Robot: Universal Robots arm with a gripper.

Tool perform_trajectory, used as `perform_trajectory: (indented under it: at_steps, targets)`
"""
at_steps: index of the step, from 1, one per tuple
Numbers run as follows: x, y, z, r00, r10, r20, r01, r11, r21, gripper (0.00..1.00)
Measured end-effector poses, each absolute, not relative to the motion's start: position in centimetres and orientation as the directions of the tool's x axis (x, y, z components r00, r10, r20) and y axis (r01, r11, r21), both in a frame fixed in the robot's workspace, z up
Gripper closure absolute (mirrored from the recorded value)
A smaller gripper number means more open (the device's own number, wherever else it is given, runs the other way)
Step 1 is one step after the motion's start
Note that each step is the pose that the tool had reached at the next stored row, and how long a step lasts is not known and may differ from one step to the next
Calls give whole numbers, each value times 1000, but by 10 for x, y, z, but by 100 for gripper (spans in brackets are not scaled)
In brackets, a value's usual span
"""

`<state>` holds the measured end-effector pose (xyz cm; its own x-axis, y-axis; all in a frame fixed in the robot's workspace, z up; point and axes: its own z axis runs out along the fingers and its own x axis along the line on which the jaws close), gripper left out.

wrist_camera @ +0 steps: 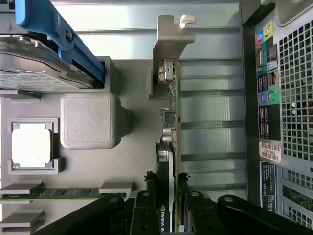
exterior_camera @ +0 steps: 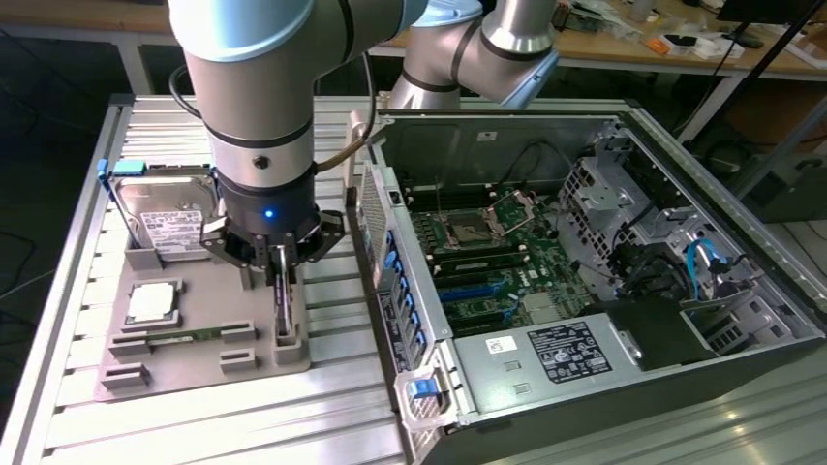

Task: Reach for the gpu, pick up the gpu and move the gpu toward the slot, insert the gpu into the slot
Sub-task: 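Pick up the gpu and move the gpu toward the slot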

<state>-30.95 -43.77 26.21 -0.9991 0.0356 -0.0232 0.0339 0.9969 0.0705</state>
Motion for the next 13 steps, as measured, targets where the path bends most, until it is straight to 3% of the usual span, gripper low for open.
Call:
perform_trajectory:
  at_steps: [13]
  targets:
    - [-309,-438,273,-999,36,-23,34,997,71,73]
